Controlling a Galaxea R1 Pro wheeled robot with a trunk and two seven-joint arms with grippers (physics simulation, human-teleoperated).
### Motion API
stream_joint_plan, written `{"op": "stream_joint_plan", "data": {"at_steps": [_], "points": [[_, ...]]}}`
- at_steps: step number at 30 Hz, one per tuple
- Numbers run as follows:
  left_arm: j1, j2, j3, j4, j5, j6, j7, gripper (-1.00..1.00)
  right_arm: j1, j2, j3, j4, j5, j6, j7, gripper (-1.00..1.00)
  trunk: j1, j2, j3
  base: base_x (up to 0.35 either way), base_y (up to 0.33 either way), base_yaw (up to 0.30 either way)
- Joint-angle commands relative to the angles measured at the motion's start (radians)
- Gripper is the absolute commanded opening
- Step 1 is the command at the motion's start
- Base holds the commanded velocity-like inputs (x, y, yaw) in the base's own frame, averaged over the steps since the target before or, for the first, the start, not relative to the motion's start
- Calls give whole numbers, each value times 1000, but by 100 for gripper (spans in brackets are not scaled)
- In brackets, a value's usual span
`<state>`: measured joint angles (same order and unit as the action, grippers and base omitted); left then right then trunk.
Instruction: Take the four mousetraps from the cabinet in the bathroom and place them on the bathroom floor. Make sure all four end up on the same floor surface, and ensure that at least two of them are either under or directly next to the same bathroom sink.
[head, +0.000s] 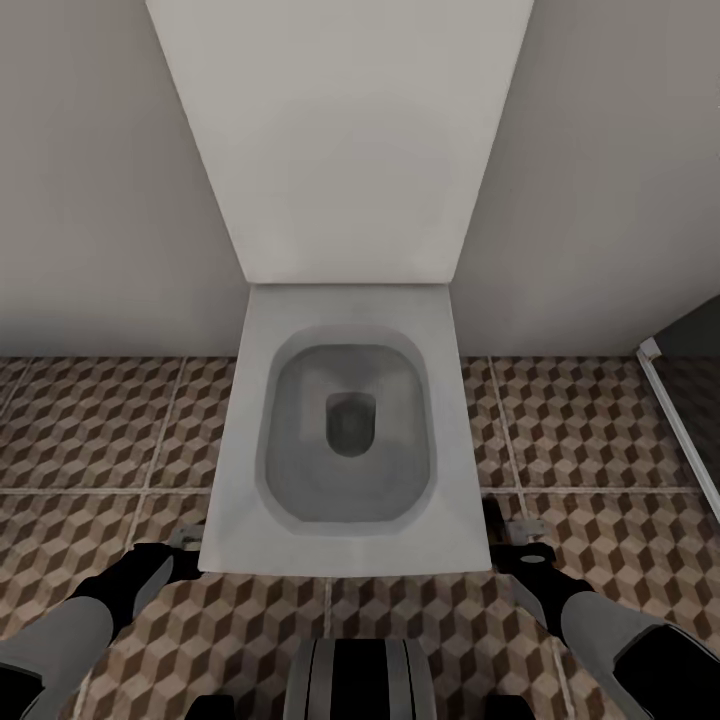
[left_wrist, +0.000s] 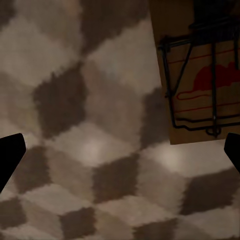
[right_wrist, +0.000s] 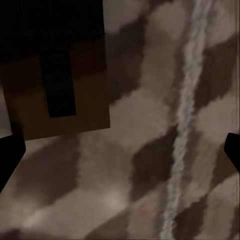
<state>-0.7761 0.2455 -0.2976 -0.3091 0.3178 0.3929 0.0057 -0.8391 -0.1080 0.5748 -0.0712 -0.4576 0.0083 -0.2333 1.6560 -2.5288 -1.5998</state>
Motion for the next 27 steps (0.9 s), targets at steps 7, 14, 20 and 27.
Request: {"op": "stream_joint_plan", "data": {"at_steps": [7,14,20,27], "points": [[0,1,-6,-2,7,6,0,100,0,-6,8,-2,-10,1,-3,100,0,0,-1,-105,0,0],[0,1,-6,-2,7,6,0,100,0,-7,8,-2,-10,1,-3,100,0,0,-1,-301,0,0],[0,1,-6,-2,7,6,0,100,0,-7,8,-2,-10,1,-3,100,0,0,-1,-324,0,0],[0,1,-6,-2,7,6,0,100,0,-7,7,-2,-10,1,-3,100,0,0,-1,-273,0,0]]}}
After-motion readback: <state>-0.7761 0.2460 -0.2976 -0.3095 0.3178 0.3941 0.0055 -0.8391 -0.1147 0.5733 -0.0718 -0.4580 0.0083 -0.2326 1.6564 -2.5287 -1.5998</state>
